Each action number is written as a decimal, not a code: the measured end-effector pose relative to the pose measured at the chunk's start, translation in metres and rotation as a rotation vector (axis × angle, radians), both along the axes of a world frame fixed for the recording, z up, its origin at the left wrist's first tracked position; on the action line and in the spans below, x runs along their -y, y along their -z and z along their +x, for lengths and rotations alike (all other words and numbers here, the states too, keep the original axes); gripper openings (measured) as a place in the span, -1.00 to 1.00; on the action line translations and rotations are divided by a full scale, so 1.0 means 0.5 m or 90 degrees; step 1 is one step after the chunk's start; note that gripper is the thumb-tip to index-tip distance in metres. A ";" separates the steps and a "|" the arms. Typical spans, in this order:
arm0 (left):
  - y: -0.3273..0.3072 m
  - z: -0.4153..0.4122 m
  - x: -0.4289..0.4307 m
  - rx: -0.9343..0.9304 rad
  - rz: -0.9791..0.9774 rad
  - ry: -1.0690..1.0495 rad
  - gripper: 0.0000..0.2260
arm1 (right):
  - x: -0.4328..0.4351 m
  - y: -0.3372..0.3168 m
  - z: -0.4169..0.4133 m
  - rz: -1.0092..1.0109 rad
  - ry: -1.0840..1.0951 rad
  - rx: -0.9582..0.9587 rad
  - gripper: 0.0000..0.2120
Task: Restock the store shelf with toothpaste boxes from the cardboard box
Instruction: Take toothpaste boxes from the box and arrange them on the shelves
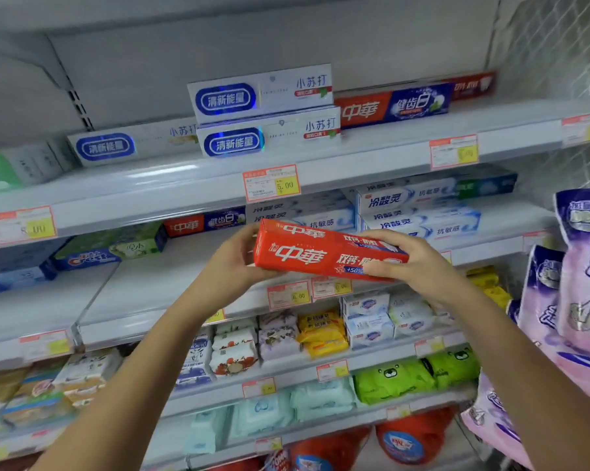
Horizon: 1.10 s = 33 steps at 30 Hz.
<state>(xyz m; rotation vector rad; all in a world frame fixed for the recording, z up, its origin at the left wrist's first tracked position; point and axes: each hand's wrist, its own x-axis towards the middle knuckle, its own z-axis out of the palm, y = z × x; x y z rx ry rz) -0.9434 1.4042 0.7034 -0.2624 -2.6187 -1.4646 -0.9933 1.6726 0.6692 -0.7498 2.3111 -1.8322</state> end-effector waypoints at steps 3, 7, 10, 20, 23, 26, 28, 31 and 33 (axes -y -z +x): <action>-0.034 0.039 -0.062 0.023 0.062 0.077 -0.39 | -0.061 -0.047 0.018 0.026 0.000 0.003 -0.60; -0.090 0.044 -0.163 -0.024 0.156 0.089 -0.52 | -0.143 -0.120 0.034 0.048 0.026 -0.047 -0.60; -0.135 0.018 -0.242 -0.086 0.212 0.078 -0.67 | -0.201 -0.186 0.038 0.116 0.101 -0.122 -0.52; -0.265 -0.179 -0.469 -0.224 0.143 0.149 -0.57 | -0.339 -0.392 -0.069 0.351 0.245 -0.482 -0.46; -0.280 -0.283 -0.492 -0.220 -0.008 0.073 -0.52 | -0.383 -0.429 -0.151 0.379 0.267 -0.481 -0.48; -0.272 -0.354 -0.489 -0.287 -0.286 -0.102 -0.53 | -0.409 -0.449 -0.240 0.384 0.288 -0.480 -0.48; -0.271 -0.390 -0.484 -0.293 -0.379 -0.131 -0.51 | -0.410 -0.459 -0.301 0.451 0.312 -0.482 -0.44; -0.276 -0.448 -0.464 -0.225 -0.503 -0.117 -0.36 | -0.398 -0.476 -0.385 0.632 0.319 -0.471 -0.44; -0.273 -0.472 -0.451 -0.171 -0.555 -0.116 -0.31 | -0.393 -0.489 -0.429 0.718 0.322 -0.425 -0.50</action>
